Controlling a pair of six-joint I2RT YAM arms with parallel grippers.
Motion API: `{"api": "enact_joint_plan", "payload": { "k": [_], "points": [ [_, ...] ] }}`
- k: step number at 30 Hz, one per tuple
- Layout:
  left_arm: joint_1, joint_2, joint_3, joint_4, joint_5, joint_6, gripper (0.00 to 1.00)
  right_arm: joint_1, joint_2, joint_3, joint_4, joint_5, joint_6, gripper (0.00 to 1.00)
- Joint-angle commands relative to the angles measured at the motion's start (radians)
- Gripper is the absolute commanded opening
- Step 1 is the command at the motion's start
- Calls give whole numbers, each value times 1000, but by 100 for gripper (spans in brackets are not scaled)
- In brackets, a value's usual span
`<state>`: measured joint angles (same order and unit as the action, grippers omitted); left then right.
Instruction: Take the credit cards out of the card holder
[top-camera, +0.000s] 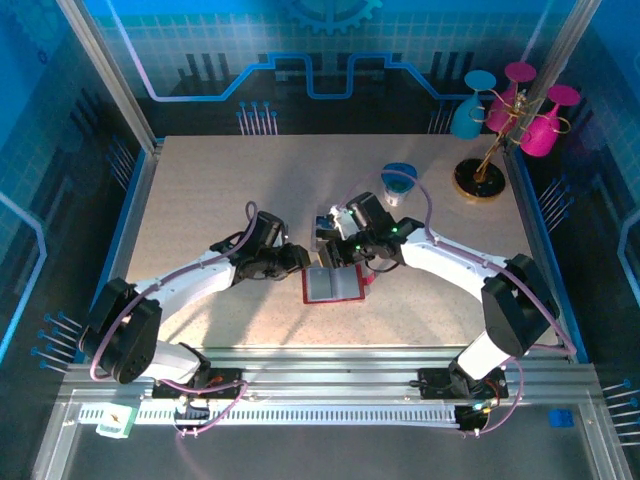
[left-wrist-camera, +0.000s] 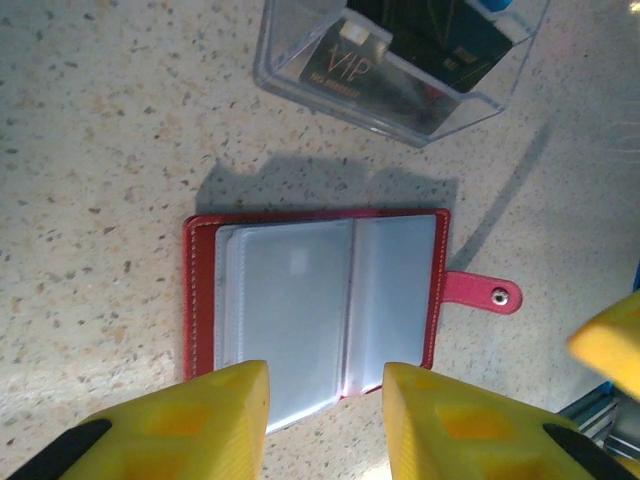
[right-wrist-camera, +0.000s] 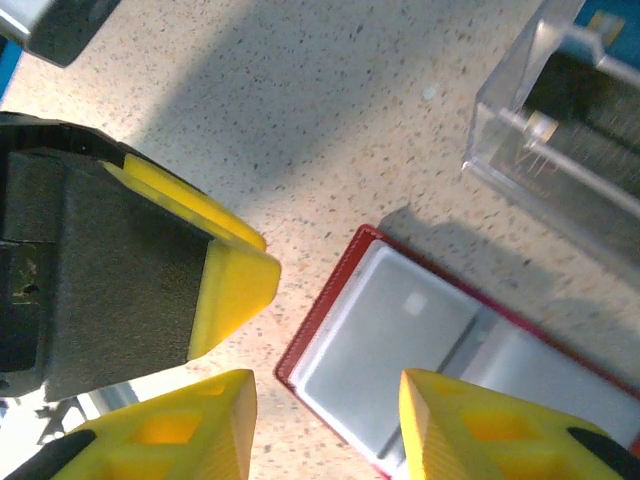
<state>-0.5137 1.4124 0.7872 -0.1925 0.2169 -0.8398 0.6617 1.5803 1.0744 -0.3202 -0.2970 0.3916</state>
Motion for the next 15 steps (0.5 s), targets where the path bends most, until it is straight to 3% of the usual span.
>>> {"api": "enact_joint_plan", "payload": {
  "k": [1,6,15],
  "points": [
    [-2,32,-25,49,26,-13,35,-7,24,-41,79,-81,211,41],
    [-2,91,-28,84,73,-20,33,-27,90,-72,108,-182,339,35],
    [-1,139,-56,111,80,-45,20,-45,171,-117,196,-276,402,28]
  ]
}}
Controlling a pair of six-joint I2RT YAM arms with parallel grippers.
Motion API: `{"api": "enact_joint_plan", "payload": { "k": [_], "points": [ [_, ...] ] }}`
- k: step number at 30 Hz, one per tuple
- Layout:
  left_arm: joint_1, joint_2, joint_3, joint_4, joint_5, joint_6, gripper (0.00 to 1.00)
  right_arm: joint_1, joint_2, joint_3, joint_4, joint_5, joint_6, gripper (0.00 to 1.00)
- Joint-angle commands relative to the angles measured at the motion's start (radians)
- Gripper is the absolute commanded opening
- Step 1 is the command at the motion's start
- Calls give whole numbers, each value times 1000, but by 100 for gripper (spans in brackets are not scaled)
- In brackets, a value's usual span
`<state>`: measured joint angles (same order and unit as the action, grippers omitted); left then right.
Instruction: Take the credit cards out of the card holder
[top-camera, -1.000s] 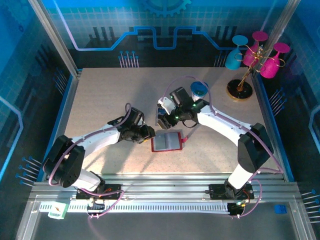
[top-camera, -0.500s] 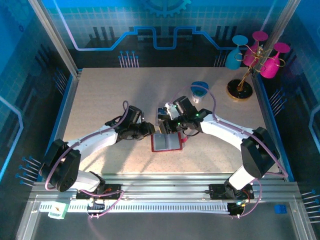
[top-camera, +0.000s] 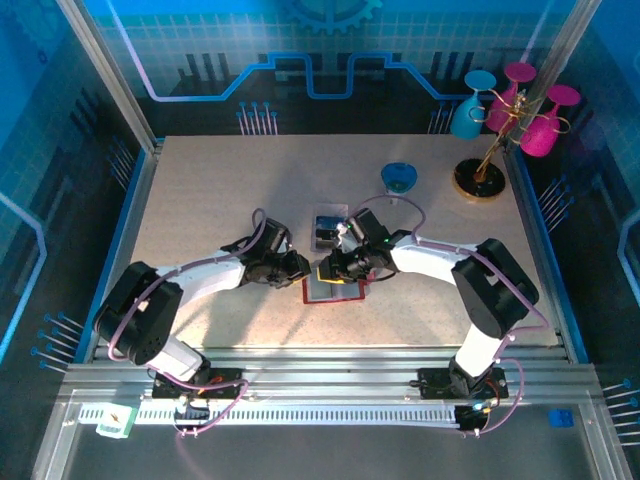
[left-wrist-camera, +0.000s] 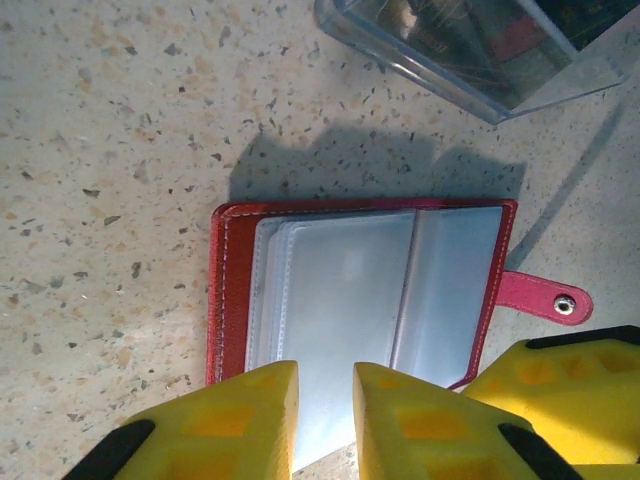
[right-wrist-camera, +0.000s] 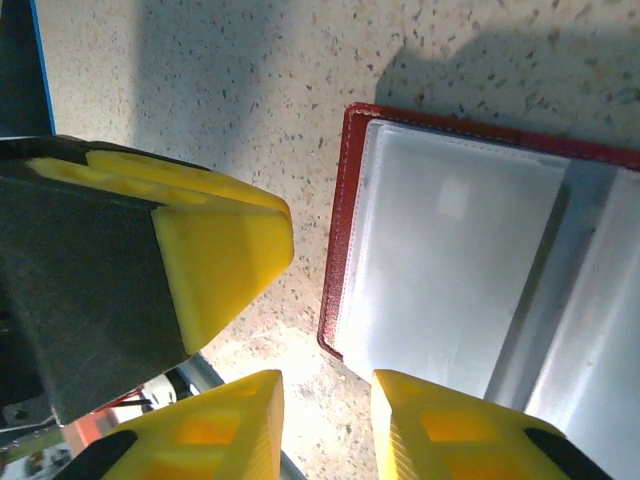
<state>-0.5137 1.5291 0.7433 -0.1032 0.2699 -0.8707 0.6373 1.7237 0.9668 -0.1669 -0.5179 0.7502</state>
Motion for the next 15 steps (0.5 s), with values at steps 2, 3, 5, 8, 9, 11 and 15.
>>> {"api": "enact_joint_plan", "payload": {
  "k": [2,3,5,8,9,11,15],
  "points": [
    [-1,41,-13,25,36,-15,18,-28,41,-12,43,-56,47,27],
    [-1,48,-14,27,40,-16,17,-32,47,-14,47,-61,47,26],
    [-1,60,-17,32,43,-16,16,-39,62,-13,51,-70,48,27],
    [-1,78,-18,33,49,-14,13,-45,82,-10,53,-77,44,26],
    [-1,81,-18,34,51,-14,13,-48,86,-10,55,-81,44,26],
    [-1,89,-20,31,52,-13,11,-51,94,-9,58,-86,43,26],
    [-2,97,-19,4,37,-2,9,-51,113,-13,70,-96,50,26]
  ]
}}
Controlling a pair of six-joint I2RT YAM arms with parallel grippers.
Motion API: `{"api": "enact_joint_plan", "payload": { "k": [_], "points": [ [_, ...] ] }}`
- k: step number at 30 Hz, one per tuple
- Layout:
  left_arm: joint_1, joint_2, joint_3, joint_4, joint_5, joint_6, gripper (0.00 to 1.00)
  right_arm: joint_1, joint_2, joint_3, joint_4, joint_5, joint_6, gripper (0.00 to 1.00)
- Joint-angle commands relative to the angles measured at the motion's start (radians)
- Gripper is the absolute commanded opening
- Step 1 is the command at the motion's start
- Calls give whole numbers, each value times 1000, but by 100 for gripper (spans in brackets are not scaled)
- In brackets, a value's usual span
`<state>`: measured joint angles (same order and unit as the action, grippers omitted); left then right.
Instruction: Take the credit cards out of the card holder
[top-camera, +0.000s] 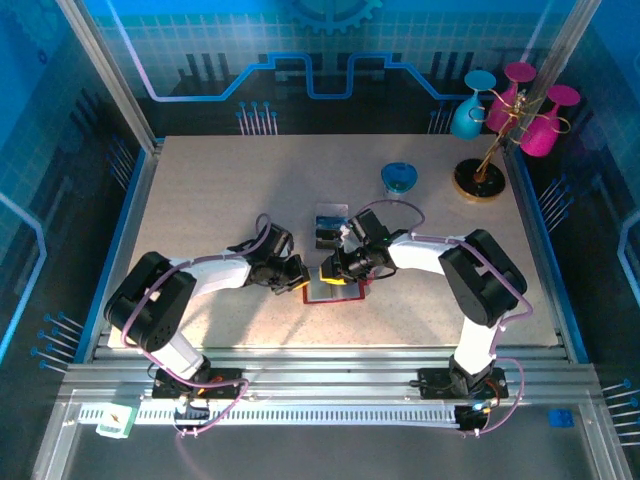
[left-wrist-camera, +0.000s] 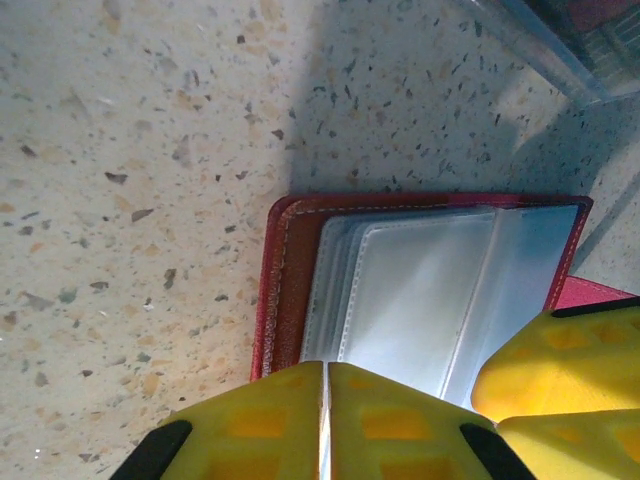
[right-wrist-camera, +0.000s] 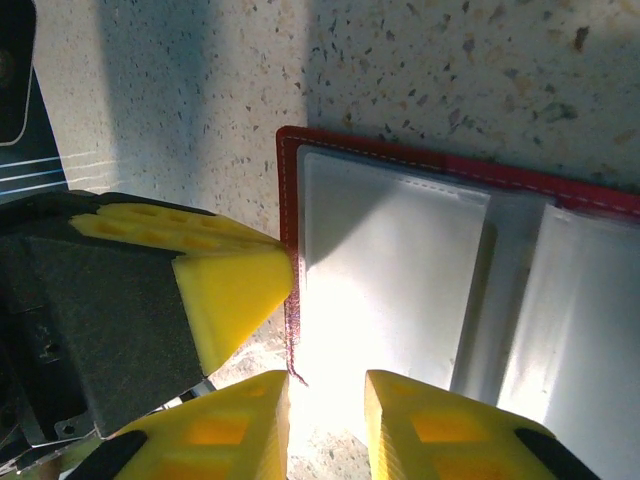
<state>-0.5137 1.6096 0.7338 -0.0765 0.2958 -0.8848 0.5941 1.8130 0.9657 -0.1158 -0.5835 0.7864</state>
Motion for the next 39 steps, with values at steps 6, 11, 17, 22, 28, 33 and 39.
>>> {"api": "enact_joint_plan", "payload": {
  "k": [6,11,17,22,28,33,39],
  "points": [
    [-1,18,-8,-37,6,18,7,-9,53,-19,54,-54,30,28],
    [-1,15,-11,-42,2,20,7,-8,65,-15,41,-44,21,31],
    [1,7,-13,-50,-4,25,6,-13,62,-11,-30,5,-14,34],
    [0,18,-7,-52,-1,27,6,-25,50,-22,-50,22,-27,35],
    [0,28,-7,-56,-3,32,6,-39,43,-37,-22,0,-16,35],
    [0,42,-6,-53,-4,35,6,-47,34,-51,11,-23,3,35],
    [0,60,-3,-57,0,38,6,-56,22,-61,2,-23,6,34]
  ]
}}
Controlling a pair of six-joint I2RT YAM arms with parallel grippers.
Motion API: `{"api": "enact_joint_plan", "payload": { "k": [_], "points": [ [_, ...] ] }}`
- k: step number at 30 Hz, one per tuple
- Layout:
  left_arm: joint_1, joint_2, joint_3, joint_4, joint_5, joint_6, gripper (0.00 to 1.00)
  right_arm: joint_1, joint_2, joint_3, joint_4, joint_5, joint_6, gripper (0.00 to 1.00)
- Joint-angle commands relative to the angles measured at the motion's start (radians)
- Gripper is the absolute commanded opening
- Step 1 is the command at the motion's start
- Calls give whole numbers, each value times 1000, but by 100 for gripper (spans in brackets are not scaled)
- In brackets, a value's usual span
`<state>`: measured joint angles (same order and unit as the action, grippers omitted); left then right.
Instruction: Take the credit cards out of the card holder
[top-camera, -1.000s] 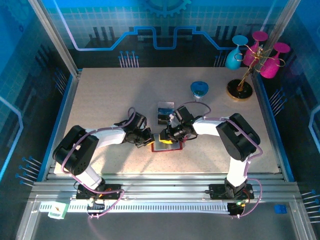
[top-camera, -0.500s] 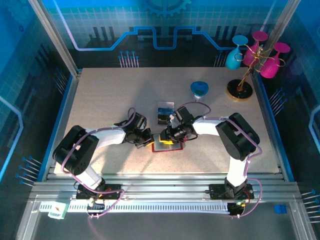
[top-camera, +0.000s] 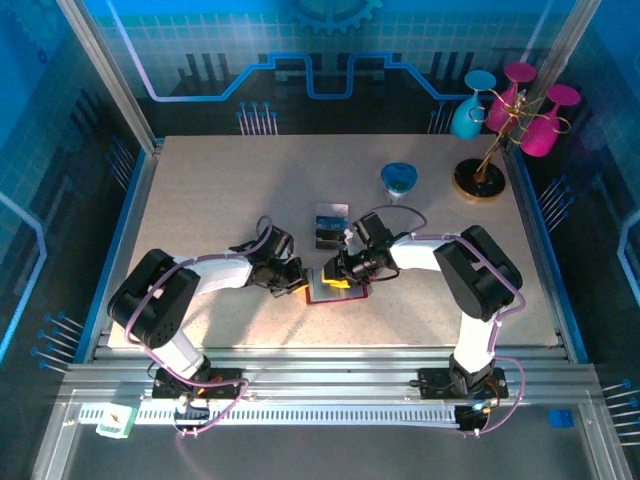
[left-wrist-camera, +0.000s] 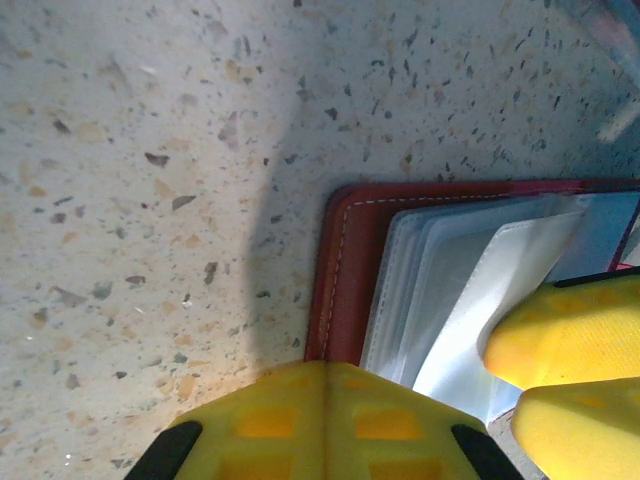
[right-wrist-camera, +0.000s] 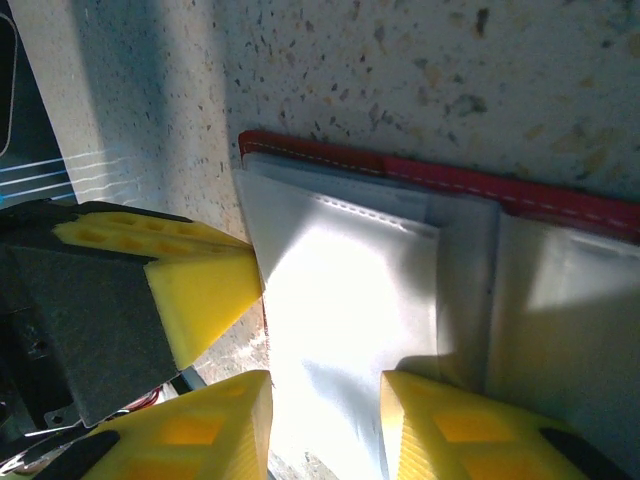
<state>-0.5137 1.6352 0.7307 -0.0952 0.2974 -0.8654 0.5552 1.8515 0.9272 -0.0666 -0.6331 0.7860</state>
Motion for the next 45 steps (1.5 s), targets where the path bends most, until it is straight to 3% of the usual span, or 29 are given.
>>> {"api": "enact_joint_plan", "payload": {
  "k": [1,10,17,25,31,45],
  "points": [
    [0,35,1,-39,-1,21,6,-17,-20,-18,-64,33,0,34],
    [0,45,15,-54,0,31,6,-16,-14,15,-161,80,-54,34],
    [0,11,50,-83,1,30,8,-22,-6,-20,-60,27,-22,32],
    [-2,-68,68,-43,36,-26,21,-54,-5,-115,101,-51,38,31],
    [-12,-27,64,51,96,-88,25,-69,2,-146,142,-72,45,29],
    [-26,53,65,122,124,-120,29,-79,-7,-174,174,-84,56,28]
  ]
}}
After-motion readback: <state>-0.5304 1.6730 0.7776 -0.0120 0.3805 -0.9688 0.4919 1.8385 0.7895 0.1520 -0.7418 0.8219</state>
